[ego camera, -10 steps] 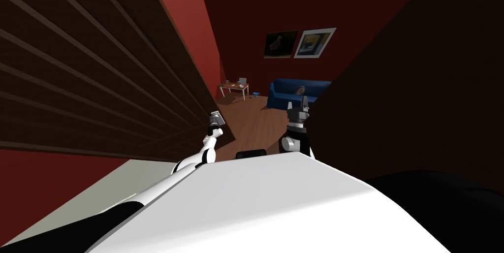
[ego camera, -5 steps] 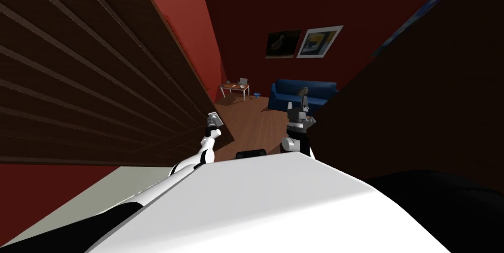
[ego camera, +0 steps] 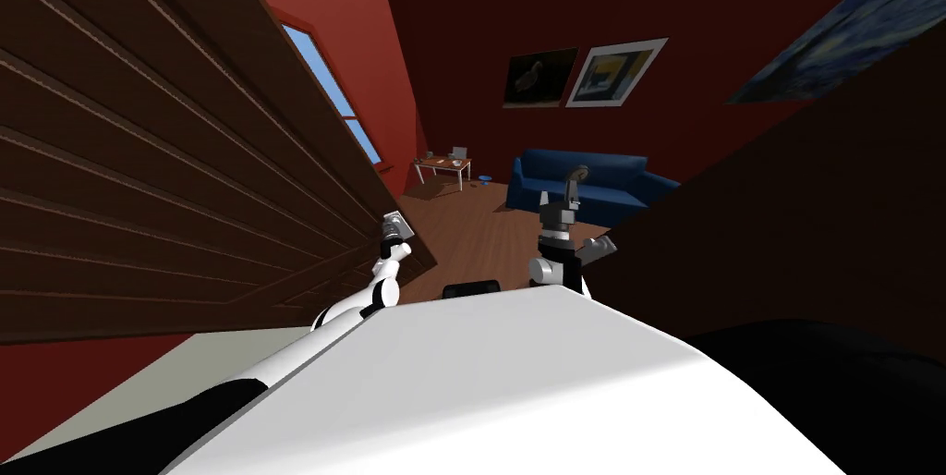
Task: Push the door open
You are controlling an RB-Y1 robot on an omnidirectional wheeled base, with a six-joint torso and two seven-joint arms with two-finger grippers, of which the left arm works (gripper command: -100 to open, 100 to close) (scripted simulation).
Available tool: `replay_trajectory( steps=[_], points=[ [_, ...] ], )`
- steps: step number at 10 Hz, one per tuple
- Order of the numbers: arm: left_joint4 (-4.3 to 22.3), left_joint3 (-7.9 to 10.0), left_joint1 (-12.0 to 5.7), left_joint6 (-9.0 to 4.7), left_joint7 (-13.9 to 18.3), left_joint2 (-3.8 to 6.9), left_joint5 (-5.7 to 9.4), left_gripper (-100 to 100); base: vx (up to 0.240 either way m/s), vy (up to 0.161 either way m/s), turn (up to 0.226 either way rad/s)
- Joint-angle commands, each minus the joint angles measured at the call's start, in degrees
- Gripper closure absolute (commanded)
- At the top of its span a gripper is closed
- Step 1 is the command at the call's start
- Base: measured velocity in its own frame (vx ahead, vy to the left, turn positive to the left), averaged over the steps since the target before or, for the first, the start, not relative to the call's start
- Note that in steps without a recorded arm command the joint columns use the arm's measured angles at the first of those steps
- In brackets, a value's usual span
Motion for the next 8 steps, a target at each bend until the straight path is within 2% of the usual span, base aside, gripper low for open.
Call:
replay_trajectory(
  steps=[1, 4, 5, 6, 8],
  points=[
    [-1.4, 1.02, 0.43, 0.5, -0.7, -0.14, 0.32, 100, 0.194, -0.039, 0.041],
    [-1.3, 2.62, 0.64, 0.35, -1.4, 0.35, 0.88, 100, 0.21, -0.045, 0.054],
    [-1.2, 2.54, 1.01, 0.38, -1.3, 0.5, 0.83, 100, 0.076, -0.002, 0.05],
    [-1.3, 3.78, 1.15, 0.22, -1.7, 1.03, 1.27, 100, 0.12, 0.018, 0.041],
    [-1.3, 4.59, 1.26, 0.15, -2.1, 1.25, 1.55, 100, 0.184, -0.011, 0.045]
  ],
)
